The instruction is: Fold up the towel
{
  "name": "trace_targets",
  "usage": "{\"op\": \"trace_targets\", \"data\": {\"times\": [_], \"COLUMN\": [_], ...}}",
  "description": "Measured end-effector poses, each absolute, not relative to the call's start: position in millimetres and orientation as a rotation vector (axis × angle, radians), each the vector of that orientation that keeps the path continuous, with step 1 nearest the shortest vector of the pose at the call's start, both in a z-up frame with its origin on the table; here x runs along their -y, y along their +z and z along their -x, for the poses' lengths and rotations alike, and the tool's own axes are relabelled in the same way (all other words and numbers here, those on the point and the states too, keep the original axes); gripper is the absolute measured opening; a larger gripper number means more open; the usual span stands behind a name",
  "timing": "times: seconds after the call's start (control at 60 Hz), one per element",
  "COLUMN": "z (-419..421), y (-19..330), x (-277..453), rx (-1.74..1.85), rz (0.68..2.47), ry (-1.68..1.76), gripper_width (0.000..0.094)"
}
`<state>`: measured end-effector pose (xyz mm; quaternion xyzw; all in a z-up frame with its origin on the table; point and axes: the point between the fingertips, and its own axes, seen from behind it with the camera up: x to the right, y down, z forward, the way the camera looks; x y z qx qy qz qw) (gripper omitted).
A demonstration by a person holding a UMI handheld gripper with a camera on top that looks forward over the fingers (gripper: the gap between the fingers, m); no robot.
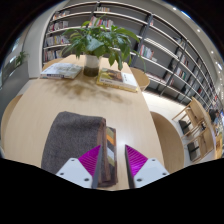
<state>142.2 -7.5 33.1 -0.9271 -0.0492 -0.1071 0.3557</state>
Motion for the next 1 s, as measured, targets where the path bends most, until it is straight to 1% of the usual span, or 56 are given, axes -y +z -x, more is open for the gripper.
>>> {"op": "trace_targets", "data": {"times": [0.017, 0.05, 0.133, 0.267, 0.3, 0.467, 0.65, 0.717, 0.833, 1.0], "z": [-142, -139, -136, -120, -113, -72, -27, -11, 5, 11], "y": [33, 36, 57, 108, 125, 189, 230, 238, 241, 232], "x": [10, 14, 23, 42, 50, 89, 145, 165, 197, 226], "rx": [0.133, 0.141, 0.11, 0.093, 0.086, 0.043, 0.033, 0.018, 0.013, 0.042], "rz": [2.401, 2.394, 2.35, 2.267, 2.246, 2.149, 2.077, 2.058, 2.056, 2.076], "ry": [-0.27, -0.244, -0.225, -0.211, -0.196, -0.093, -0.008, 0.034, 0.059, 0.031], "gripper_width": [0.0521, 0.0576, 0.0607, 0.0729, 0.0747, 0.0762, 0.0775, 0.0773, 0.0772, 0.0773]}}
